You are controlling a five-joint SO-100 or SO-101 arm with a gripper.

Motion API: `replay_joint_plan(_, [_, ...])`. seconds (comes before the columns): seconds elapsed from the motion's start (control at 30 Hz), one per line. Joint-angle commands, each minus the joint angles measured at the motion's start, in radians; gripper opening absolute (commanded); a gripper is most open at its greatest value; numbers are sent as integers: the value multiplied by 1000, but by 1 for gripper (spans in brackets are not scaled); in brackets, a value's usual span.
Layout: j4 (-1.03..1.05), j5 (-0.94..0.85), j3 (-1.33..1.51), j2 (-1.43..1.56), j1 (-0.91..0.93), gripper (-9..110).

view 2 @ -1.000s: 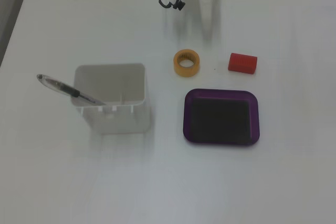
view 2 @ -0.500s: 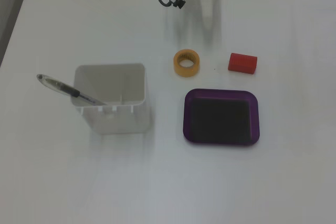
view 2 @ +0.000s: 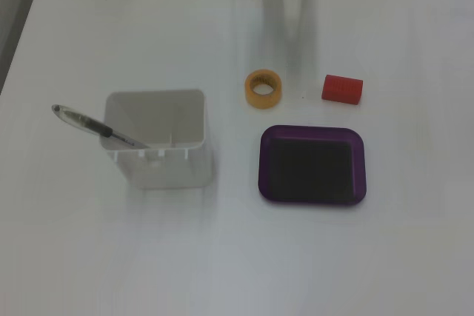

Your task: Grab up the yellow tape and put it in the box.

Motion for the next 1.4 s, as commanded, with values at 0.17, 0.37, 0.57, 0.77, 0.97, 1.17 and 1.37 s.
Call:
replay_joint_plan(0.17, [137,-6,-371,-526,29,18])
replay_joint_plan(0.37, [127,-8,-396,-575,115,18])
replay_joint_plan(0.57, [127,-48,-382,-575,146,18])
replay_joint_plan(0.77, [98,-51,-325,-578,147,18])
replay_joint_plan(0.97, [-11,-51,-218,-578,147,18])
replay_joint_plan(1.17, [-67,-51,-190,-580,147,18])
replay_joint_plan(1.37, [-75,-52,-144,-580,133,18])
